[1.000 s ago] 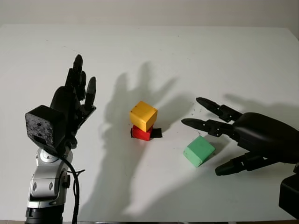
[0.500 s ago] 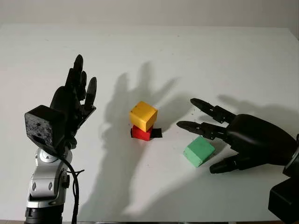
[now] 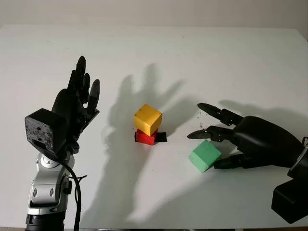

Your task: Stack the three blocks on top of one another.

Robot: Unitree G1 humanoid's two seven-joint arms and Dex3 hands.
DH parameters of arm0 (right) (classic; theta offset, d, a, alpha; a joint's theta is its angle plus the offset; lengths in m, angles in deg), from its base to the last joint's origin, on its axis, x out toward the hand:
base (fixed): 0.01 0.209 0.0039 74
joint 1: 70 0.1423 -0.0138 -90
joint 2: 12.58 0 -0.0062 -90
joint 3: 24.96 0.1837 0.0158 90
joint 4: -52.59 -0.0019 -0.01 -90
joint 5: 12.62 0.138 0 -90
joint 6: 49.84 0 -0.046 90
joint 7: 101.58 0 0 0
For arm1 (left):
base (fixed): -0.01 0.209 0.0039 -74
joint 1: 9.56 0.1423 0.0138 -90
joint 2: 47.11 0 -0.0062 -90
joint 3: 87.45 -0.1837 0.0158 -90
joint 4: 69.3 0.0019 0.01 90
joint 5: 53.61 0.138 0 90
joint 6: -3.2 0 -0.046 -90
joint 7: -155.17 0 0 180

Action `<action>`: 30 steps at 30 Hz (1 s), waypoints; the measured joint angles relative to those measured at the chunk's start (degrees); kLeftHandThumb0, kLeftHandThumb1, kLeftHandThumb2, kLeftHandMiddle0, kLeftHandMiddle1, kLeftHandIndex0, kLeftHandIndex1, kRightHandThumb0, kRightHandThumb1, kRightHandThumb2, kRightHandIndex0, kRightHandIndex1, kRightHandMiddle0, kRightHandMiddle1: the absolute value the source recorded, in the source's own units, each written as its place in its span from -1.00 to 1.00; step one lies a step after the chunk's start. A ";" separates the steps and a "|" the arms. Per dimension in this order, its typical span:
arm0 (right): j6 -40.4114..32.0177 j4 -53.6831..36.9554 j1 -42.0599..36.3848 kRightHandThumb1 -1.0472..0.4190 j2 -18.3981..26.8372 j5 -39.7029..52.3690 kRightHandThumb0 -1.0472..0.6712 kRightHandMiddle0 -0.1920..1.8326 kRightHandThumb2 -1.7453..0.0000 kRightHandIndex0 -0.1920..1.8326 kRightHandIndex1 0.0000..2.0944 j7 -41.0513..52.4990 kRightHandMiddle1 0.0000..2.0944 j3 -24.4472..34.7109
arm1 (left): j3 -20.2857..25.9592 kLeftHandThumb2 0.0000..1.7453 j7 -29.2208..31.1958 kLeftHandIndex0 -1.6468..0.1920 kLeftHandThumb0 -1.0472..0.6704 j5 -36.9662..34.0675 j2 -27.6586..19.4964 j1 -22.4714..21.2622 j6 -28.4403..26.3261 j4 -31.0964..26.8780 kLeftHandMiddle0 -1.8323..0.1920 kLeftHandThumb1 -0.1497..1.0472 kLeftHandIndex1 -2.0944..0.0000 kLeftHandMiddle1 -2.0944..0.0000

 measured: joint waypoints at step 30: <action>-15.13 -5.11 0.86 -1.00 -0.49 26.75 -0.29 -0.83 0.91 -0.77 -0.94 18.30 0.54 -1.95 | -0.25 -0.33 -1.17 0.84 -0.54 1.45 0.01 -0.15 0.02 0.50 0.86 1.00 0.94 0.95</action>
